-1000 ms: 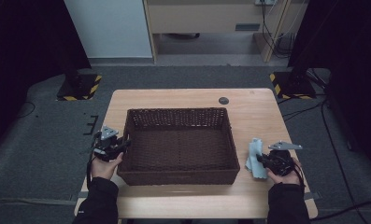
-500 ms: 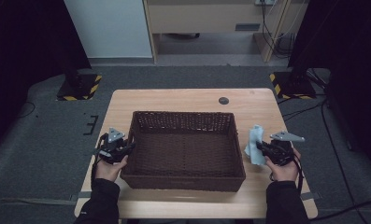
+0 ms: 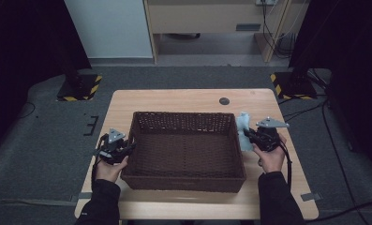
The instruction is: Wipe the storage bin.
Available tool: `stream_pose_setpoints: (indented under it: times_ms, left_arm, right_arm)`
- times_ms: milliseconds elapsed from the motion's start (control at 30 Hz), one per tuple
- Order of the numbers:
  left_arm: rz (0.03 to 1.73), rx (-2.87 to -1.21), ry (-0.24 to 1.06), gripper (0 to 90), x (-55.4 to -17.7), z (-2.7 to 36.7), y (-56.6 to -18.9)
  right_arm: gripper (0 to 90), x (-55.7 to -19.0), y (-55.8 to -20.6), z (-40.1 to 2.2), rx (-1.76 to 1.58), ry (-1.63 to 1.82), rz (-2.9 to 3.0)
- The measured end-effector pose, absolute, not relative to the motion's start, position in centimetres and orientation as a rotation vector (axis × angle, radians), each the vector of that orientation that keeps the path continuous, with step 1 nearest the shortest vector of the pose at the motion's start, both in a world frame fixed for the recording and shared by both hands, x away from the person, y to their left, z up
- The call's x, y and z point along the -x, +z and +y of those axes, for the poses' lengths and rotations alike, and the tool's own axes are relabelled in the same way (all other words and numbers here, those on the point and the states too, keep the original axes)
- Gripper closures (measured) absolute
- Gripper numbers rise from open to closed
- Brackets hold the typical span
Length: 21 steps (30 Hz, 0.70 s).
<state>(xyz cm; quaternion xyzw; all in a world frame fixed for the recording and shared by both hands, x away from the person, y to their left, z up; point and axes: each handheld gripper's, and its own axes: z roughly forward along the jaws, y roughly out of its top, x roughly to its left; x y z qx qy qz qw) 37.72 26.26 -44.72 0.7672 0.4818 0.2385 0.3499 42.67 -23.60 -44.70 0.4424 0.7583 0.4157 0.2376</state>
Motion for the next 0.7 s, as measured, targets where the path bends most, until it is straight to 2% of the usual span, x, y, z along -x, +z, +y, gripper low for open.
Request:
stream_pose_setpoints:
  times_ms: [133, 567, 700]
  left_arm:
    - [1.248, -1.988, 0.619, 70.2, -37.7, 26.3, -44.7]
    - [1.252, -1.989, 0.624, 70.5, -37.7, 26.2, -44.7]
    - [1.253, -1.989, 0.623, 70.5, -37.7, 26.2, -44.7]
  right_arm:
    - [84.8, -43.4, -44.7, -23.0, -1.174, 1.179, 2.078]
    - [84.9, -45.3, -49.3, -22.0, -1.294, 0.965, 2.312]
    - [85.0, -45.5, -50.3, -22.5, -1.371, 1.013, 2.299]
